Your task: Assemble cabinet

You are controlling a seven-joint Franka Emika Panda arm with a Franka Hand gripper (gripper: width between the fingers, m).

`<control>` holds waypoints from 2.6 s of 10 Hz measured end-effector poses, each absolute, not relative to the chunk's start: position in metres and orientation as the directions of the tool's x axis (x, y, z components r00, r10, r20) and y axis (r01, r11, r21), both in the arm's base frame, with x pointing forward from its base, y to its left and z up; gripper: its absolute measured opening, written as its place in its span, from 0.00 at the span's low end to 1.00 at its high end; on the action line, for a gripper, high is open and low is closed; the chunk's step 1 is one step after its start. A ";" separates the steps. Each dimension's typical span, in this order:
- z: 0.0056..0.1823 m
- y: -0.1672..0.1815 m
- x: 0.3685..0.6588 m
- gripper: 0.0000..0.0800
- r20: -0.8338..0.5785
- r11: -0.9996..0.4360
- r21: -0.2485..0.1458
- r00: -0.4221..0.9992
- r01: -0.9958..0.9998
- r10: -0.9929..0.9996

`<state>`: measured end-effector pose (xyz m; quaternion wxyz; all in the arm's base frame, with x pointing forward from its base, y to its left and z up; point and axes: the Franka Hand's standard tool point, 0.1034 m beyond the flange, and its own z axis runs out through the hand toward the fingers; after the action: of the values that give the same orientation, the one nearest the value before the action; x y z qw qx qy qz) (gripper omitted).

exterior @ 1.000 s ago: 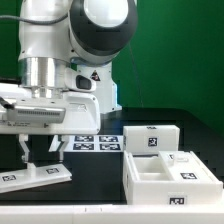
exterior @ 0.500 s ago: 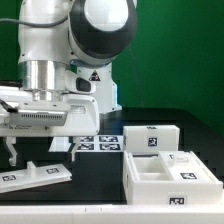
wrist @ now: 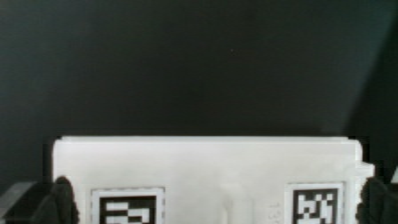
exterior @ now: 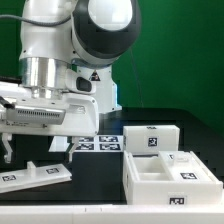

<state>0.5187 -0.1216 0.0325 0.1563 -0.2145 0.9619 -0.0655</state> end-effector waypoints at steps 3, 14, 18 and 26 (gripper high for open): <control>0.032 -0.123 0.518 0.49 -0.271 0.900 -0.193 -0.860 -0.391 -0.432; 0.062 -0.127 0.539 0.25 -0.269 0.875 -0.322 -0.851 -0.362 -0.452; 0.054 -0.131 0.529 0.82 -0.249 0.874 -0.314 -0.856 -0.372 -0.453; 0.047 -0.137 0.520 1.00 -0.270 0.924 -0.282 -0.902 -0.259 -0.336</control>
Offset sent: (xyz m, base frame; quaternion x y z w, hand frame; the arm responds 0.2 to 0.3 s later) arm 0.0000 0.0000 0.0000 0.0000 0.0000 0.0000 1.0000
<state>0.5202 -0.1368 0.0470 0.1587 -0.1538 0.9678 -0.1207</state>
